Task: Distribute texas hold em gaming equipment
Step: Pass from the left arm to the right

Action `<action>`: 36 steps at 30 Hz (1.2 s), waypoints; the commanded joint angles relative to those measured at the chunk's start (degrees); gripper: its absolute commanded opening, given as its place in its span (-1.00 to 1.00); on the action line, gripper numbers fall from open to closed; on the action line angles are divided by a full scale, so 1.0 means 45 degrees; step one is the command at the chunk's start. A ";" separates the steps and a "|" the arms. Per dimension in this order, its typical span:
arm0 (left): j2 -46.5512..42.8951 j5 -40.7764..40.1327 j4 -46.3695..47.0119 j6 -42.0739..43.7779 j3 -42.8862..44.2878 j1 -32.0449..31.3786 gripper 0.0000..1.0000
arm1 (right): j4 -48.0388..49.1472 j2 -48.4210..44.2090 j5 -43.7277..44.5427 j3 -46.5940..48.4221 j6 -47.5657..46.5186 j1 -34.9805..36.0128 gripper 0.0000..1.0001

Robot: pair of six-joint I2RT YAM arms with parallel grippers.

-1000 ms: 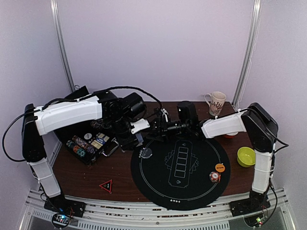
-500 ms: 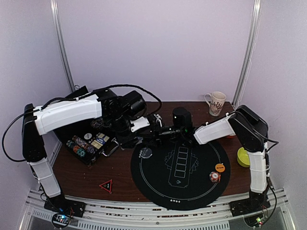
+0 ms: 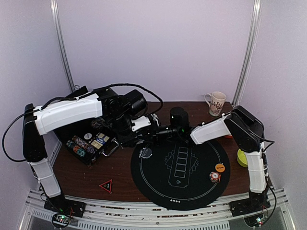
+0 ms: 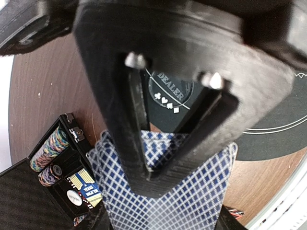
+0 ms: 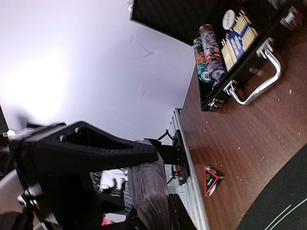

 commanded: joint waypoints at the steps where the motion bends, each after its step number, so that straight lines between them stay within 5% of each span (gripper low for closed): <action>1: -0.0090 -0.0454 0.0912 0.0109 0.0012 0.0048 0.19 | 0.0633 -0.0076 -0.0655 0.0309 0.0058 0.0027 -1.00; 4: -0.0641 -0.0714 0.2044 0.0258 -0.0707 0.0036 0.70 | 0.0465 -0.0446 -0.0769 0.0229 -0.0128 -0.0116 -1.00; 7: -0.1940 -0.0786 0.3973 0.0839 -0.2170 0.0066 0.95 | 0.0125 -0.0965 -0.1099 0.0026 -0.0470 -0.0358 -1.00; 14: -0.6548 0.1632 1.2329 0.2188 -0.7551 0.0444 0.97 | -0.1588 -0.2534 -0.1427 -0.0486 -0.1830 -0.1071 -1.00; 17: -0.7378 0.2401 1.4361 0.2409 -0.9212 0.0492 0.96 | -0.3237 -0.3104 -0.1322 -0.0295 -0.2921 -0.1145 -1.00; 22: -0.7115 0.2670 1.5162 0.2682 -0.9530 0.0550 0.96 | -0.5815 -0.3727 -0.1007 0.0357 -0.4702 -0.1151 -1.00; 36: -0.5974 0.4324 1.5496 0.2939 -0.9297 0.0857 0.76 | -0.5275 -0.4036 -0.0719 0.0598 -0.4114 -0.1149 -1.00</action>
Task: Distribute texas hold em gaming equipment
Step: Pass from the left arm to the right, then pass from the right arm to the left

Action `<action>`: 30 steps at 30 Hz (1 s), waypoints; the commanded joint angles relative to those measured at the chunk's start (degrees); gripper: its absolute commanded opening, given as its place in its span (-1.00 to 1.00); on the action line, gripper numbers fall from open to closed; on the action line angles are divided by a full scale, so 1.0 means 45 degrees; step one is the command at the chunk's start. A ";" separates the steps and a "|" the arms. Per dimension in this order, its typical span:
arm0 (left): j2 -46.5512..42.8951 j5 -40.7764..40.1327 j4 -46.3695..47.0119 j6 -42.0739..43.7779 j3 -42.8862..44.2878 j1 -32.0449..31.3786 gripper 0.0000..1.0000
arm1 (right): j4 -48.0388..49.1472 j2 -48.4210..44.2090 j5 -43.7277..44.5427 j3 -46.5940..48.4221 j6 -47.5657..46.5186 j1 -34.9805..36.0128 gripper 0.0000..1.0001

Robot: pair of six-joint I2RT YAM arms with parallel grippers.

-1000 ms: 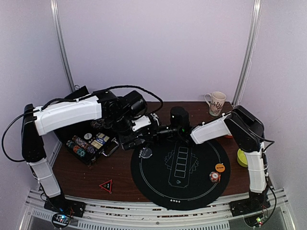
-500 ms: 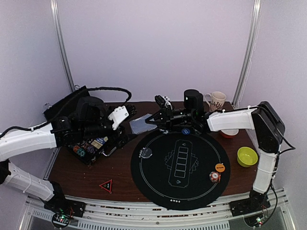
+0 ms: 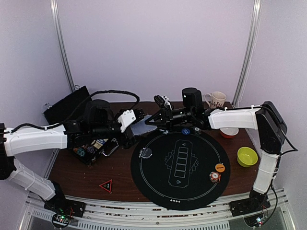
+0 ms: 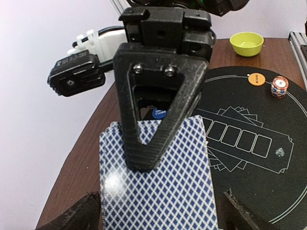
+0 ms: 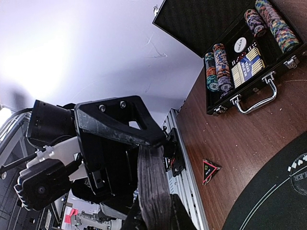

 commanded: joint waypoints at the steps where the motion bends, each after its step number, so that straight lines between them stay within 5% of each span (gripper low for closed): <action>1: 0.0022 0.0402 0.0597 0.0254 0.0225 0.0141 0.75 | 0.0264 -0.0539 0.0187 0.0393 0.0020 0.0030 -1.00; 8: 0.0161 0.0133 0.0426 0.0255 0.0306 0.0266 0.48 | 0.0401 -0.0452 0.0178 0.0379 0.0121 0.0033 -1.00; 18: 0.0634 -0.0231 0.0199 0.0361 0.0731 0.0304 0.46 | 0.0467 -0.0408 0.0136 0.0339 0.0183 0.0025 -1.00; 27: 0.0541 0.0141 0.0139 0.0318 0.0858 0.0344 0.15 | 0.0320 -0.0302 0.0224 0.0356 0.0062 0.0020 -1.00; 30: 0.0531 0.0094 -0.0106 0.0327 0.0964 0.0341 0.11 | -0.0453 -0.0245 0.0344 0.0580 -0.0611 0.0026 -0.59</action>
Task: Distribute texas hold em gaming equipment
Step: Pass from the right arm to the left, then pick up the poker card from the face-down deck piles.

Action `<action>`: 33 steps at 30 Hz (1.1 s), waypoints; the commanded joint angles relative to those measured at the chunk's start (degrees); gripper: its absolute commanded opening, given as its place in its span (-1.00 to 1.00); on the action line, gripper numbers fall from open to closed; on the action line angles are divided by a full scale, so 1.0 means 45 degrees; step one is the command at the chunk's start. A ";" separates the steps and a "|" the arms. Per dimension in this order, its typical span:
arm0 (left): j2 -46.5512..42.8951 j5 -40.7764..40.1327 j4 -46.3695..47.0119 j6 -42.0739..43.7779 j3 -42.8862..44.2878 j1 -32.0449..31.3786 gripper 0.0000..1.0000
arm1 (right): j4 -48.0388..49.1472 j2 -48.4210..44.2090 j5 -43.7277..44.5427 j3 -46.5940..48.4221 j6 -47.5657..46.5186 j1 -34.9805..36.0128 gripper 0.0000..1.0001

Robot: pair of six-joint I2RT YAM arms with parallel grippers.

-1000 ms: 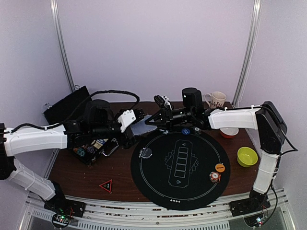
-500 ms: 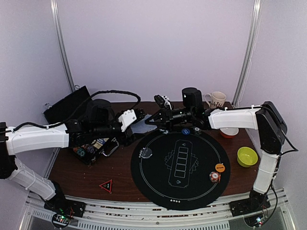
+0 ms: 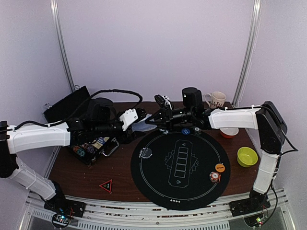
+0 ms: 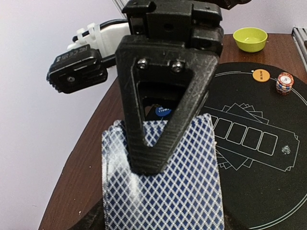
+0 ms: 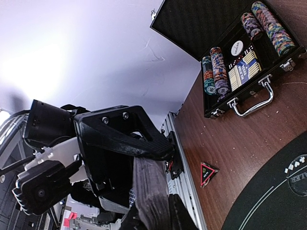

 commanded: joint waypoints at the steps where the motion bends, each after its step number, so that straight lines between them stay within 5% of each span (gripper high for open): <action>1: -0.0069 0.0017 0.0085 0.0028 0.0493 0.0123 0.11 | -0.0942 -0.0200 0.0159 0.0675 -0.1012 0.0020 -0.50; 6: -0.0015 0.0015 -0.0220 0.0171 0.0607 0.0128 0.11 | -0.3890 0.0049 0.0824 0.1489 -0.3130 0.0025 -0.07; 13: 0.0085 -0.0093 -0.0068 0.0154 0.0626 0.0125 0.11 | -0.6745 0.0540 0.1779 0.2523 -0.5376 0.0202 0.10; 33: 0.0092 -0.0323 -0.0383 0.0283 0.0489 0.0145 0.11 | -1.0083 0.0101 0.3484 0.3839 -0.7820 0.0008 0.03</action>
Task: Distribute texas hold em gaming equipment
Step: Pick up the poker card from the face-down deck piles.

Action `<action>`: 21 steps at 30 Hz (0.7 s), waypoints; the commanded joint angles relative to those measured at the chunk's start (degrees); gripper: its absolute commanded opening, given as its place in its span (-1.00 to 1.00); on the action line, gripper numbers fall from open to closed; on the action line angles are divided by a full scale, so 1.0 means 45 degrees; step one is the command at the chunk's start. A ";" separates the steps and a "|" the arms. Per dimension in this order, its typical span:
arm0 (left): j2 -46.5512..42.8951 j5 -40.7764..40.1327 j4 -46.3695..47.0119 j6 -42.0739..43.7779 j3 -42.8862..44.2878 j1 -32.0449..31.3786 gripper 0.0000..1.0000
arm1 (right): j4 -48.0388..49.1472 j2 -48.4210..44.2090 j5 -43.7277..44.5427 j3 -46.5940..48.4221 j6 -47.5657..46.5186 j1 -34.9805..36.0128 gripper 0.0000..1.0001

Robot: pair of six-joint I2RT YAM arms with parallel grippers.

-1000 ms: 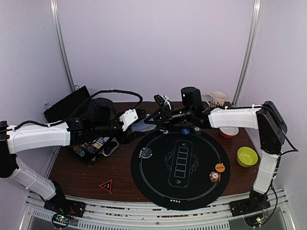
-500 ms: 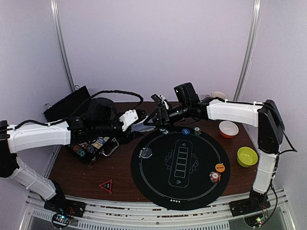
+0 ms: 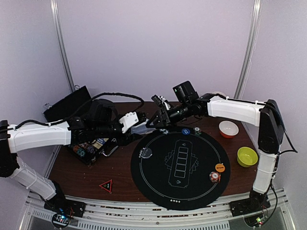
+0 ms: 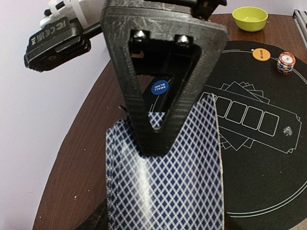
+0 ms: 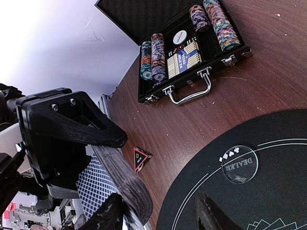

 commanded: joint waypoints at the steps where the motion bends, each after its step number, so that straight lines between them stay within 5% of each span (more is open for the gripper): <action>1: -0.0028 -0.0036 0.0949 0.0149 0.0286 0.0085 0.11 | -0.1042 -0.0284 0.0619 0.0523 -0.0502 -0.0116 0.02; 21: 0.0174 -0.0230 0.1006 0.0071 0.0234 0.0088 0.10 | -0.1878 -0.0765 0.1017 0.1345 -0.0770 -0.0120 -0.16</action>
